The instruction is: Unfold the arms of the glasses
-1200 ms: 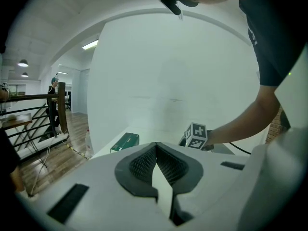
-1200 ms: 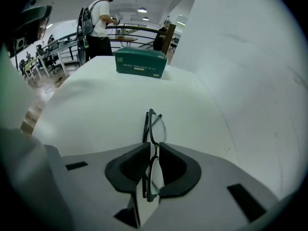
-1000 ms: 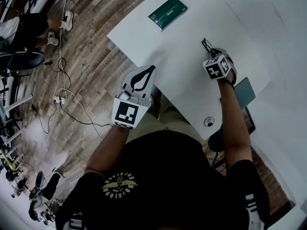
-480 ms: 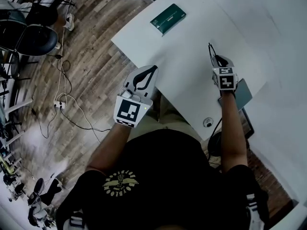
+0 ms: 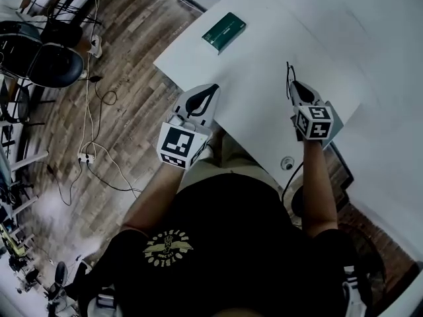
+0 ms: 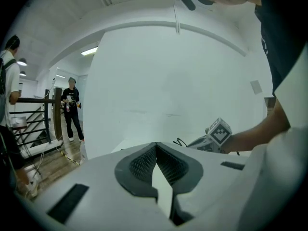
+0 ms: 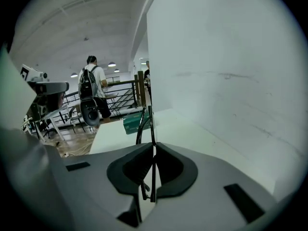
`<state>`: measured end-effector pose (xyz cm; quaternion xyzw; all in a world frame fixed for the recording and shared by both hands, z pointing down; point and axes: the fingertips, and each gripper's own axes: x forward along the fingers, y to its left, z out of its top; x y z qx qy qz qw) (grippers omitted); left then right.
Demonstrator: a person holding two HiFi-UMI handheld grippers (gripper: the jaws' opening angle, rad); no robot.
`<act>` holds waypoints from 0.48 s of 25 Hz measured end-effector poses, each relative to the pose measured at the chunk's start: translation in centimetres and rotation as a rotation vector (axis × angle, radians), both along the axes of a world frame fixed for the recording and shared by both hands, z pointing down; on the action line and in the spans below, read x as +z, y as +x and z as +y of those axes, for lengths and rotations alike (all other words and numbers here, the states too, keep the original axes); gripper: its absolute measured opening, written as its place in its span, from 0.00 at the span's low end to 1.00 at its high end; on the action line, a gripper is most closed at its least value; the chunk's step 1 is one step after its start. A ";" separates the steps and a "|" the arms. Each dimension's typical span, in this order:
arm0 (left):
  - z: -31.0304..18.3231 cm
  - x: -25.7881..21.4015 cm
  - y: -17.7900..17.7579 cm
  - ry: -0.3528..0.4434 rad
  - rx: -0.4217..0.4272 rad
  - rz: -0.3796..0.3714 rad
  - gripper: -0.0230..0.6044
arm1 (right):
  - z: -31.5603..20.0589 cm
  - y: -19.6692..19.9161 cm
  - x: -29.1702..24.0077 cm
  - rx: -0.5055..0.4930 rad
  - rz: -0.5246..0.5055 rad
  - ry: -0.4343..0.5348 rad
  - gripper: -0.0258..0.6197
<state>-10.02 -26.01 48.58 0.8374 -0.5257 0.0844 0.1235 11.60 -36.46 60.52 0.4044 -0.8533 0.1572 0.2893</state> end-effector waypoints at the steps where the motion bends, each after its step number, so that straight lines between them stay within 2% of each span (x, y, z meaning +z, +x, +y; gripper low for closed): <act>1: 0.0 -0.3 0.1 -0.001 0.005 -0.003 0.05 | 0.4 0.0 -0.6 -0.004 -0.021 0.010 0.07; 7: 1.2 -1.8 1.9 -0.016 0.071 -0.002 0.05 | 3.4 -0.1 -4.1 -0.019 -0.106 0.050 0.07; 12: 2.4 -2.9 3.2 -0.041 0.129 0.035 0.05 | 5.4 -0.4 -7.2 -0.023 -0.153 0.068 0.07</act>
